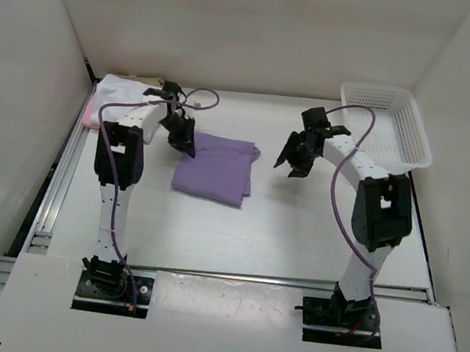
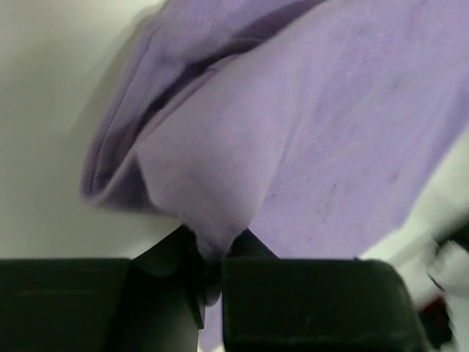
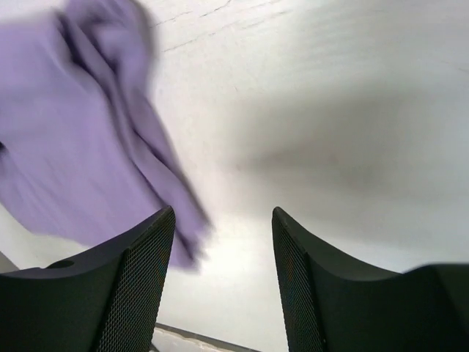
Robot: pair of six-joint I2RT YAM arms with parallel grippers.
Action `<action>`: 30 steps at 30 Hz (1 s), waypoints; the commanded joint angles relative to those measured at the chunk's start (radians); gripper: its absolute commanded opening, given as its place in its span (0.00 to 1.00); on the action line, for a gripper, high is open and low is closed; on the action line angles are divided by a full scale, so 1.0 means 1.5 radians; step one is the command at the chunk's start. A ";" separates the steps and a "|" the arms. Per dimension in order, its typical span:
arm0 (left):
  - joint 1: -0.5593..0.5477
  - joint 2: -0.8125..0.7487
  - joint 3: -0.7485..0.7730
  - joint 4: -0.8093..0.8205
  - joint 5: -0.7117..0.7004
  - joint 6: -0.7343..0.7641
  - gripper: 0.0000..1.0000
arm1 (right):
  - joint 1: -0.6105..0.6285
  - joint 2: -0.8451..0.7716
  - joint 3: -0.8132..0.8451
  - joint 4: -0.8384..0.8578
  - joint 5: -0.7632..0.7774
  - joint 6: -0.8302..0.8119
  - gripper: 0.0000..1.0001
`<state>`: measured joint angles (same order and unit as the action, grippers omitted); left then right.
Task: Fold and stack the t-shirts
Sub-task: Put the neatly folded tshirt into the corner of the board with the left arm
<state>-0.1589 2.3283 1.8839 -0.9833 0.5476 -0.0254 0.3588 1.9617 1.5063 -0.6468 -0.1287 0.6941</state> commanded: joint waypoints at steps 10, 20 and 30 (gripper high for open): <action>-0.007 -0.058 0.173 0.084 -0.662 0.017 0.10 | -0.019 -0.126 -0.025 -0.073 0.077 -0.074 0.62; -0.006 -0.043 0.279 0.160 -0.810 0.017 0.10 | -0.019 -0.133 -0.039 -0.087 0.095 -0.081 0.62; 0.054 -0.085 0.286 0.174 -0.824 0.017 0.10 | -0.019 -0.145 -0.058 -0.094 0.108 -0.087 0.62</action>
<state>-0.1020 2.3157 2.2848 -0.7628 -0.6407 0.0006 0.3294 1.7775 1.4220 -0.7731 0.0147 0.5858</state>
